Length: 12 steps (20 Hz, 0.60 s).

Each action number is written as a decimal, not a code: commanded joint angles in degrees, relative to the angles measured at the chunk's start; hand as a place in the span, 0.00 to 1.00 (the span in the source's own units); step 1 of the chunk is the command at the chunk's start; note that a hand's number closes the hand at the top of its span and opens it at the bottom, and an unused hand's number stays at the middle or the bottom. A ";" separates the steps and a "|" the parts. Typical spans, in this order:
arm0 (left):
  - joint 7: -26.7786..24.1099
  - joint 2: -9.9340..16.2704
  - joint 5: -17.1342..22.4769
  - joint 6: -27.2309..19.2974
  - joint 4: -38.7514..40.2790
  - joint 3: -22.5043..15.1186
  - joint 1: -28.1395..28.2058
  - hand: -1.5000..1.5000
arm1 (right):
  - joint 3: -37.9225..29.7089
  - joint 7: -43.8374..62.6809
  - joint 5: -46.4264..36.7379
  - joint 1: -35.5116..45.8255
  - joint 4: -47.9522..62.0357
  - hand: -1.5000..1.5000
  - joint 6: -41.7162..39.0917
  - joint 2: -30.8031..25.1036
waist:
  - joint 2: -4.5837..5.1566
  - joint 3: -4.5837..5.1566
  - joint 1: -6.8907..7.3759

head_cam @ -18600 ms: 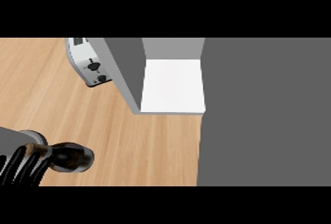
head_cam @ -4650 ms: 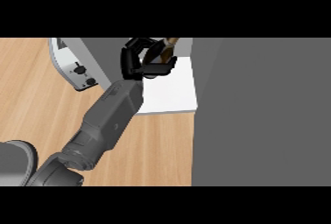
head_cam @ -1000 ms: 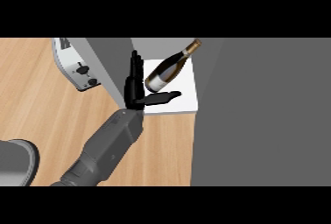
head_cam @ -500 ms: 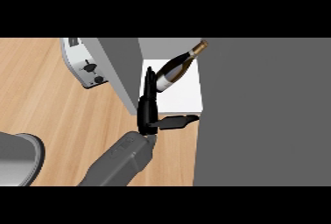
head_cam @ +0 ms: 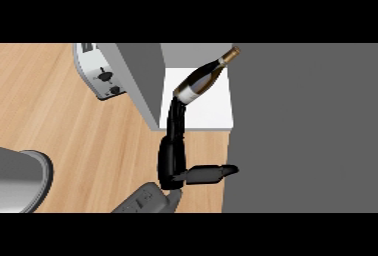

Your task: Pick up the wine, place it into the cabinet and close the cabinet

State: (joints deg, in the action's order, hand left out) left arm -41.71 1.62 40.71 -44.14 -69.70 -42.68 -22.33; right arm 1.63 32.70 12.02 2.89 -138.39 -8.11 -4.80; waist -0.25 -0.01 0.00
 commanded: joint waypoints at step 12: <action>6.22 10.35 -8.95 -6.92 -29.99 -6.51 19.46 0.00 | -1.81 6.66 7.07 -1.10 -9.73 0.00 -0.43 -2.81 | 0.02 0.01 -0.15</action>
State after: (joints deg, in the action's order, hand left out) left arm -36.42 8.92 32.22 -52.04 -94.14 -48.85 -6.44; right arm 1.80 34.34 11.64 3.94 -138.77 -8.24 -6.17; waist -0.23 0.00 0.10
